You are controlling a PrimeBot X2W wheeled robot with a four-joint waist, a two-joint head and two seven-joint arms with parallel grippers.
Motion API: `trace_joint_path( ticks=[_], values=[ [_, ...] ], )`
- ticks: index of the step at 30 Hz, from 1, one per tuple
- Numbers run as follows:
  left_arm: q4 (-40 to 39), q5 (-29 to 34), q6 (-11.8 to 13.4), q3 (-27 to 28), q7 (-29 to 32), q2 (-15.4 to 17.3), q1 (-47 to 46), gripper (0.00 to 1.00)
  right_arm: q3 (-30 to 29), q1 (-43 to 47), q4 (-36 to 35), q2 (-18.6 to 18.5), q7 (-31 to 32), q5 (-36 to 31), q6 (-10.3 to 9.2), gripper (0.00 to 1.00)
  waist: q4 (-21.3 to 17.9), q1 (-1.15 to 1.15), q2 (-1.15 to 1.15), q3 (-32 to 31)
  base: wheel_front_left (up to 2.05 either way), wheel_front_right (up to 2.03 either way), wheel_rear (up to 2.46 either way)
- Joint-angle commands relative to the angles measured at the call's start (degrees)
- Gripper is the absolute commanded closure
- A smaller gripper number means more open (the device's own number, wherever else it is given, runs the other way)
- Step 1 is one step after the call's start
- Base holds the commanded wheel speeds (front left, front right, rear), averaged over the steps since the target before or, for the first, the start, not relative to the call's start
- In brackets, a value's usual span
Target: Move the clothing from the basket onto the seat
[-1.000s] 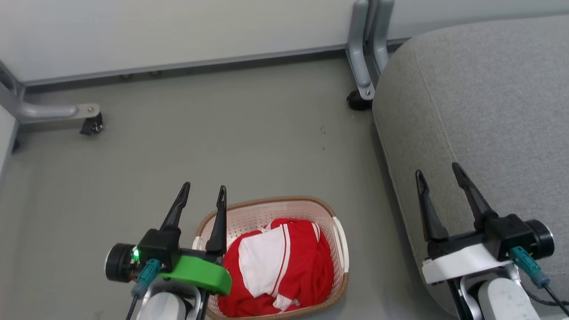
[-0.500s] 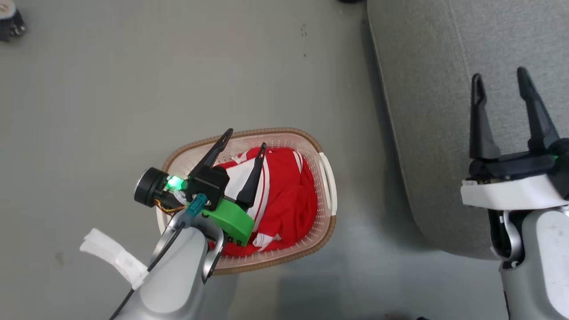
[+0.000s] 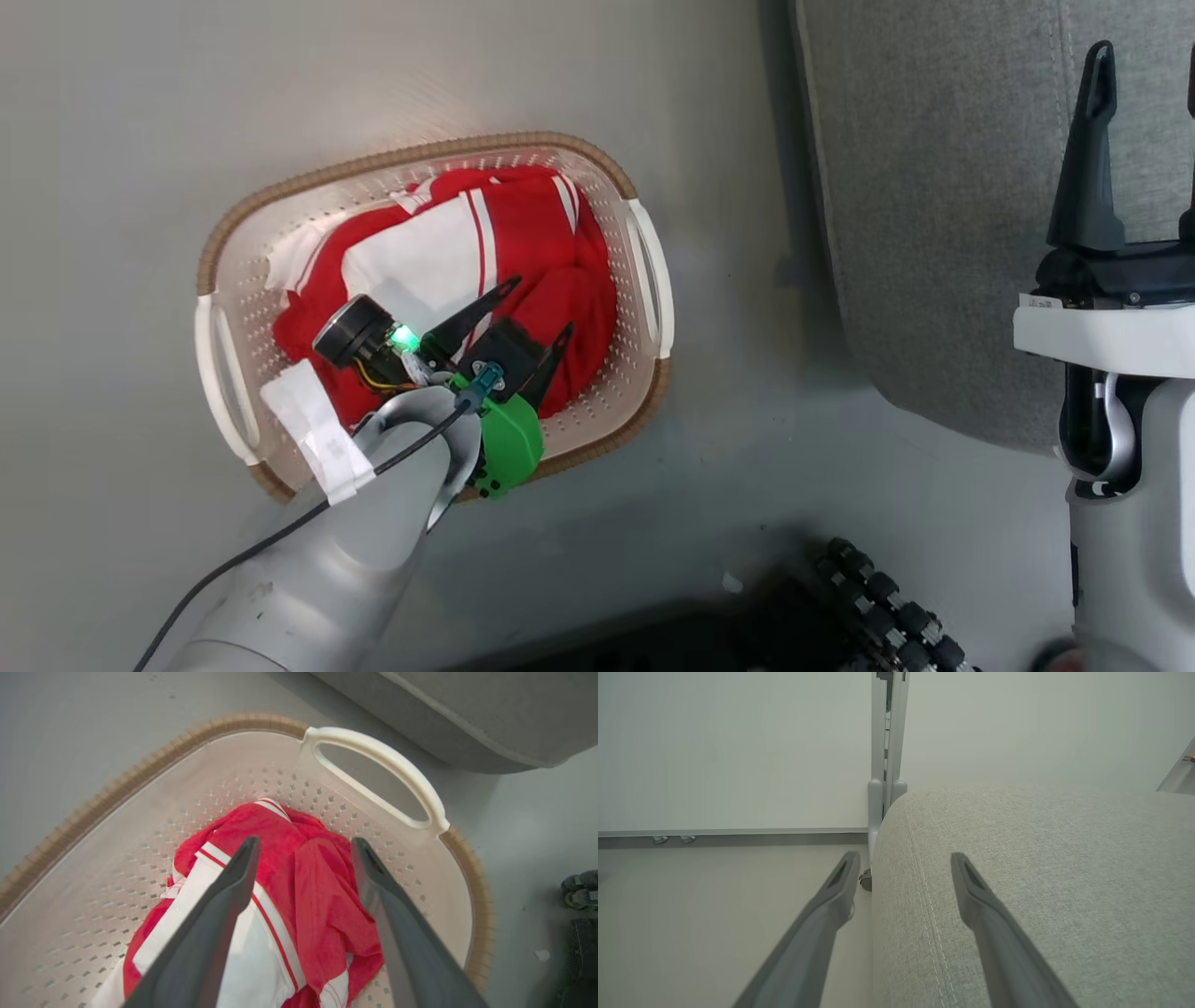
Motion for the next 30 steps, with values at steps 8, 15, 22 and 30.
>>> trace_joint_path(
  ticks=[8,15,22,30],
  values=[
    [11.7,-6.0,-0.1,-8.8,0.8,0.8,-6.5,0.0,2.5,-0.4,-4.3,0.8,-0.2,0.0,0.01,0.0,-6.3,-0.01,0.0,9.4,0.0,0.0,0.0],
    [17.5,-8.1,0.0,-11.1,1.4,1.8,-10.6,0.0,3.0,-1.9,-7.2,1.1,-0.2,0.2,0.01,0.0,-7.7,-0.01,0.0,11.8,0.0,0.0,0.0],
    [20.1,-7.8,1.8,-11.9,1.7,1.3,-12.5,0.0,3.6,-1.8,-9.6,1.0,-0.2,-1.2,0.01,0.0,-8.0,-0.01,0.0,13.5,0.0,0.0,0.0],
    [20.1,-8.2,0.8,-13.2,0.6,0.0,-13.2,1.0,3.1,-2.0,-10.4,0.7,-0.2,-1.5,0.01,0.0,-7.7,-0.01,0.0,14.3,0.0,0.0,0.0]
  ],
)
